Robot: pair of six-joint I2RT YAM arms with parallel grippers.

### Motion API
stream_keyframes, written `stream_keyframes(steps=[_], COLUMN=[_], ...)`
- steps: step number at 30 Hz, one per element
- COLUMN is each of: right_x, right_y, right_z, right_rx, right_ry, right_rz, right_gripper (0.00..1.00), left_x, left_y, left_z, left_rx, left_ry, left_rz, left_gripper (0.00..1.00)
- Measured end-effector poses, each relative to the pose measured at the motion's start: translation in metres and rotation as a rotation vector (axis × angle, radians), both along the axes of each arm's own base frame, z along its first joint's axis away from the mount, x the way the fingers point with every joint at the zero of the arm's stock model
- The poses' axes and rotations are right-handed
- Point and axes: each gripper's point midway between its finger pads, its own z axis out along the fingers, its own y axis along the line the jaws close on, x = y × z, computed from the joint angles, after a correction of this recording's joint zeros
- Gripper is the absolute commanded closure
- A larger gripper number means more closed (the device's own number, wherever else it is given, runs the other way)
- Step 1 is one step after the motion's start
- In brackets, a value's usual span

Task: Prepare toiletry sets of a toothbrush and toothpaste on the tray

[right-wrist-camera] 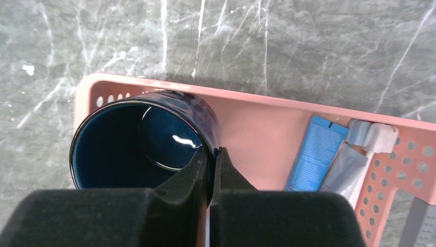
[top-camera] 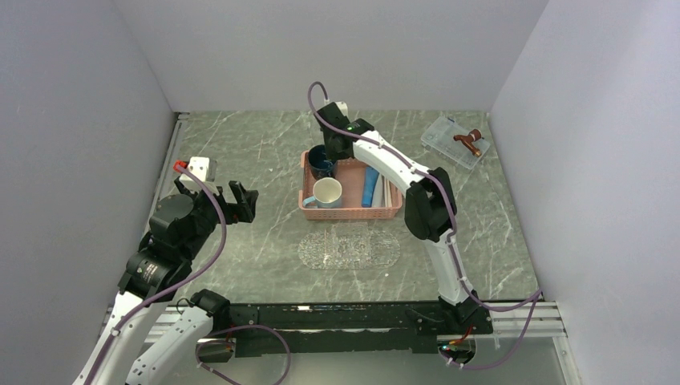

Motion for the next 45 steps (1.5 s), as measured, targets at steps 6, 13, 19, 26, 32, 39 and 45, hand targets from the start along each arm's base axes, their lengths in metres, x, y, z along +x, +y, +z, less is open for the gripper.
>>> stream_keyframes(steps=[6, 13, 19, 26, 32, 39, 45], right_x=[-0.001, 0.001, -0.006, -0.040, -0.081, -0.132, -0.167], right_y=[-0.005, -0.014, -0.029, -0.060, -0.094, -0.133, -0.155], right_z=[0.031, 0.060, 0.096, 0.134, 0.155, 0.148, 0.131], right_rx=[0.012, 0.009, 0.002, -0.003, -0.009, -0.034, -0.047], right_ry=[-0.051, -0.111, -0.178, -0.225, -0.255, -0.239, -0.202], right_rz=[-0.002, -0.022, -0.033, -0.020, 0.013, 0.055, 0.074], right_gripper=[1.00, 1.00, 1.00, 1.00, 1.00, 1.00, 1.00], left_x=[0.001, 0.001, 0.001, 0.001, 0.001, 0.003, 0.004], left_y=[0.000, 0.000, 0.000, 0.000, -0.001, -0.001, -0.002], left_z=[-0.001, -0.001, -0.001, -0.001, -0.002, -0.005, -0.006], left_rx=[0.002, 0.002, 0.002, 0.002, 0.003, 0.009, 0.011], left_ry=[0.005, 0.005, 0.005, 0.005, 0.007, 0.020, 0.024], left_rz=[0.000, 0.000, 0.000, 0.000, 0.000, 0.000, 0.000], left_gripper=[0.01, 0.01, 0.01, 0.01, 0.01, 0.01, 0.01])
